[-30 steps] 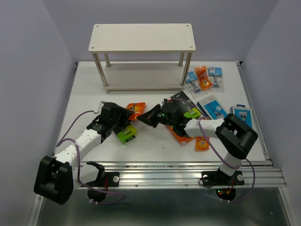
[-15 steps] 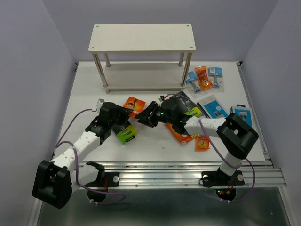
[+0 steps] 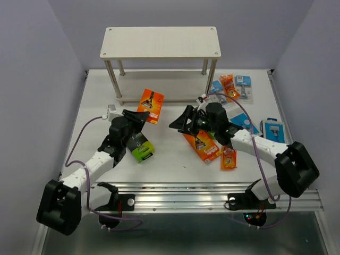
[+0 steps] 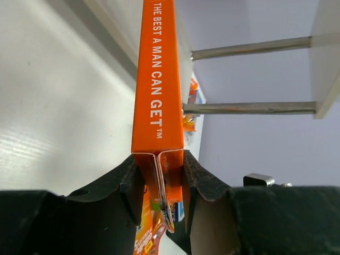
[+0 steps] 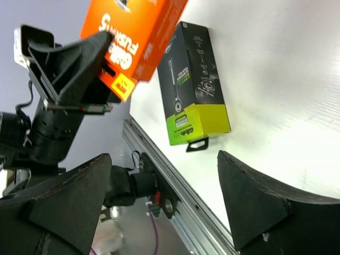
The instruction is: Place and organize the shaving razors onto the shelf
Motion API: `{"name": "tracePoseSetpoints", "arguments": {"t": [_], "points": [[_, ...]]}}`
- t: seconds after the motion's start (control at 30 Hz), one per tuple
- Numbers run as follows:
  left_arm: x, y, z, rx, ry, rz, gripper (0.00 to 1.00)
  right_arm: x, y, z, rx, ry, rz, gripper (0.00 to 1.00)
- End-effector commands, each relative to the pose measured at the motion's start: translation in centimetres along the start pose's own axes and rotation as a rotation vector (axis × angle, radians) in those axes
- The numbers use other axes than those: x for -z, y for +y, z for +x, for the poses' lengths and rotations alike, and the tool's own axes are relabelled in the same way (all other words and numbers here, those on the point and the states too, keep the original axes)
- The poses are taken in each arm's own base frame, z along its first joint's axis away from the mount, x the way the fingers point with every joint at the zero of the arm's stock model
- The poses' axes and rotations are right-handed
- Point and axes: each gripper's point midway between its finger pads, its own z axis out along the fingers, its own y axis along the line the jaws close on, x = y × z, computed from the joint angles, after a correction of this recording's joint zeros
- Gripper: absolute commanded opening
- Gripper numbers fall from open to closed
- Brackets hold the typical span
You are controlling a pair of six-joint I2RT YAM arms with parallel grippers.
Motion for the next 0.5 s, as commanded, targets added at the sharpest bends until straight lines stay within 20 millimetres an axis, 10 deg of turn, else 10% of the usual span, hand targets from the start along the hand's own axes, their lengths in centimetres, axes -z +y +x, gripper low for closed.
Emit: {"name": "tracePoseSetpoints", "arguments": {"t": [0.0,0.47], "points": [[0.6,-4.6,-2.1,0.009,-0.108,0.215,0.0,1.7,0.2,-0.5,0.145,0.004,0.032,0.87],[-3.1,-7.7,-6.0,0.028,-0.331,0.333,0.0,3.0,-0.5,-3.4,0.194,-0.006,0.077,0.87]]}}
